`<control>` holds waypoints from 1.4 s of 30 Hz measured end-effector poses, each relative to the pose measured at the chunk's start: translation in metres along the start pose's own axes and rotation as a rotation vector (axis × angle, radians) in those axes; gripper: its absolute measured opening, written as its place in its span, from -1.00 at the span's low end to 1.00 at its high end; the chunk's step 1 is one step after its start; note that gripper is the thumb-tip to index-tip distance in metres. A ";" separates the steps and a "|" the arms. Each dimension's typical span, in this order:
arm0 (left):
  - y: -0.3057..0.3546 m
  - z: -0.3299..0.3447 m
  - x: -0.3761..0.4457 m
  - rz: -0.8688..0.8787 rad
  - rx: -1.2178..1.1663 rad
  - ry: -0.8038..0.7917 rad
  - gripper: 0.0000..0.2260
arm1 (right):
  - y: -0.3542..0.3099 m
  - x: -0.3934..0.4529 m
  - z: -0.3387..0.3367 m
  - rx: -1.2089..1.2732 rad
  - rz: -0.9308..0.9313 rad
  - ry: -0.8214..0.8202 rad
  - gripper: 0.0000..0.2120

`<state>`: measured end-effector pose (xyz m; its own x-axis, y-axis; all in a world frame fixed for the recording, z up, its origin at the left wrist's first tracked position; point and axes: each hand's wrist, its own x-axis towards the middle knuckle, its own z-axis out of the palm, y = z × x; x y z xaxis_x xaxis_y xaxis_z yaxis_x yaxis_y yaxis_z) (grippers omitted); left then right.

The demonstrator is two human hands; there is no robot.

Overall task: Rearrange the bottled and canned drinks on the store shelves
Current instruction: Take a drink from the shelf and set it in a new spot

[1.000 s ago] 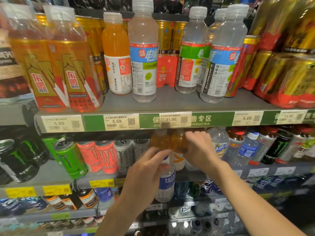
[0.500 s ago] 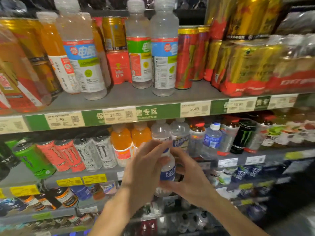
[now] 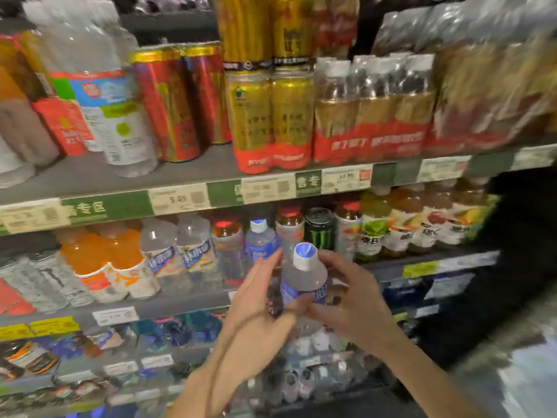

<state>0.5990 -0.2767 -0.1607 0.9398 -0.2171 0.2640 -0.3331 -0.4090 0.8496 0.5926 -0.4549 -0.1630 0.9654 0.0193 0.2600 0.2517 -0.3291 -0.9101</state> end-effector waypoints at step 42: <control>0.092 0.283 0.094 0.021 0.062 0.030 -0.46 | 0.133 0.018 -0.274 0.032 0.006 0.108 -0.25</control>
<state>0.6346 -0.5852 -0.1867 0.9339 -0.1999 0.2963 -0.3564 -0.4587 0.8140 0.6245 -0.7566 -0.1915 0.9545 -0.0846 0.2861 0.2498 -0.2981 -0.9213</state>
